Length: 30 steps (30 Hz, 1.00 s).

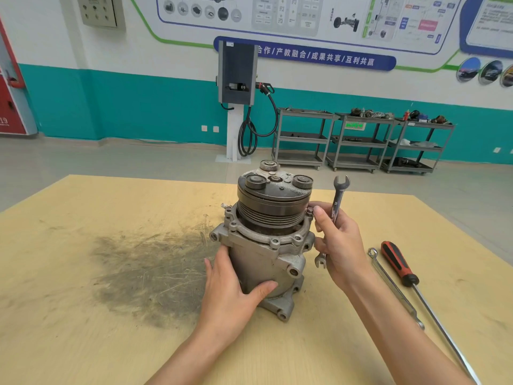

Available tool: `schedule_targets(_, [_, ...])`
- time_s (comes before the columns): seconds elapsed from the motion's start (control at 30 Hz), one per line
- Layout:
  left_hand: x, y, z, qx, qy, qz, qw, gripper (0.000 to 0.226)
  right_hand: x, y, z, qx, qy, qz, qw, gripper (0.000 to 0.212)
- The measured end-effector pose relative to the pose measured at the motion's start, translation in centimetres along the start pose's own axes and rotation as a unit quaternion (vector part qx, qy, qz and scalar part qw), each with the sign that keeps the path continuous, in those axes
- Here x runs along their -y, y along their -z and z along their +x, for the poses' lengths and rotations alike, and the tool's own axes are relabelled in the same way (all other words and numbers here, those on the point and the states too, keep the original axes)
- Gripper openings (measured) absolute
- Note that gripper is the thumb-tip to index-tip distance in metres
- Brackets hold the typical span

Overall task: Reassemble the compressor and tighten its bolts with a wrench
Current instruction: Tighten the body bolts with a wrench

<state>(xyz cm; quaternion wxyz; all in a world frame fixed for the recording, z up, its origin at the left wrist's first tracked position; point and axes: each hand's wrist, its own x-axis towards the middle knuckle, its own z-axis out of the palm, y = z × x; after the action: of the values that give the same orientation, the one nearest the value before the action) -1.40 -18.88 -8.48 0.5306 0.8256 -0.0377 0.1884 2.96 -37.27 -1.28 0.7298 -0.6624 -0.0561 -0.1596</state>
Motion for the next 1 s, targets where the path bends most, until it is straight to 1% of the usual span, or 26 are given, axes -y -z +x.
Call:
schedule_targets(0.07, [0.1, -0.1, 0.0, -0.001, 0.004, 0.0, 1.0, 0.099, 0.0, 0.1, 0.0, 0.0, -0.006, -0.001, 1.0, 0.015])
schedule_targets(0.2, [0.3, -0.2, 0.1, -0.003, 0.017, 0.002, 1.0, 0.104, 0.0, 0.3, -0.1, -0.007, -0.011, -0.02, 1.0, 0.015])
schedule_targets(0.37, [0.4, -0.3, 0.1, -0.004, 0.026, -0.001, 1.0, 0.103, -0.2, 0.5, -0.2, 0.009, 0.0, -0.002, 1.0, 0.012])
schedule_targets(0.5, [0.1, -0.2, -0.1, 0.006, 0.03, -0.006, 1.0, 0.111, -0.4, 0.4, -0.2, 0.016, -0.007, 0.002, 1.0, 0.022])
schedule_targets(0.67, [0.3, -0.2, -0.1, 0.002, 0.045, -0.013, 0.999, 0.109, -0.6, 0.3, 0.0, -0.001, 0.003, 0.0, 1.0, 0.014])
schedule_targets(0.87, [0.6, -0.5, 0.3, 0.0, 0.054, -0.006, 0.999, 0.115, -1.1, 0.1, 0.0, -0.004, 0.003, -0.001, 1.0, 0.013])
schedule_targets(1.0, [1.1, -0.6, 0.7, 0.008, 0.073, -0.006, 0.997, 0.122, -1.1, -0.2, 0.0, -0.022, 0.003, -0.008, 1.0, 0.01])
